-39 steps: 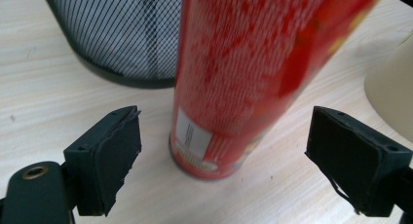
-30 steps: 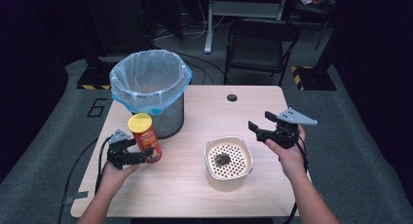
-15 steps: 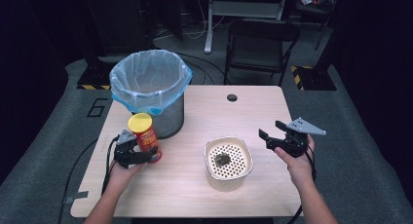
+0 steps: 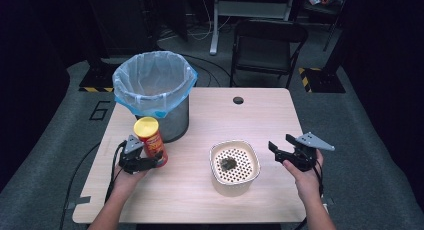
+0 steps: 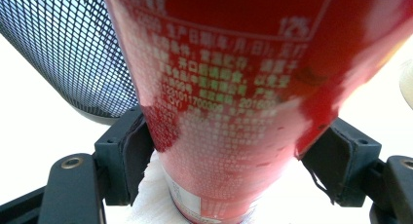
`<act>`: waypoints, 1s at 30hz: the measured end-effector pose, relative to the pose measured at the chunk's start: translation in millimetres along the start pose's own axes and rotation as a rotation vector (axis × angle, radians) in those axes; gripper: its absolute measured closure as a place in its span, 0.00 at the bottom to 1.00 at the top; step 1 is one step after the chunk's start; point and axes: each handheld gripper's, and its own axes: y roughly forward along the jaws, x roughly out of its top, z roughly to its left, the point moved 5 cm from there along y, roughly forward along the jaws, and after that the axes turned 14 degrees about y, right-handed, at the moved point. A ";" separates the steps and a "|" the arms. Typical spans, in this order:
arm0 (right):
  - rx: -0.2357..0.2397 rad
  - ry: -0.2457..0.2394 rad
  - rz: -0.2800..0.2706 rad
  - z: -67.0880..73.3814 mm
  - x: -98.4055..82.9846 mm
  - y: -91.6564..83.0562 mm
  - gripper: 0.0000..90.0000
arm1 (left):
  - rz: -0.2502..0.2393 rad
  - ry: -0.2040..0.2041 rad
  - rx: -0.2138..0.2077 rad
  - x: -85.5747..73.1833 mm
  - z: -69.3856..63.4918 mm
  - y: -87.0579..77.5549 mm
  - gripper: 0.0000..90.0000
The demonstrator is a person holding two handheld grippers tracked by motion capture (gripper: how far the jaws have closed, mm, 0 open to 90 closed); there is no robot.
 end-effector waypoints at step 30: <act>-0.108 -0.086 0.076 -11.7 -52.2 15.8 0.29 | -0.005 0.005 -0.106 23.3 -18.3 -29.1 0.27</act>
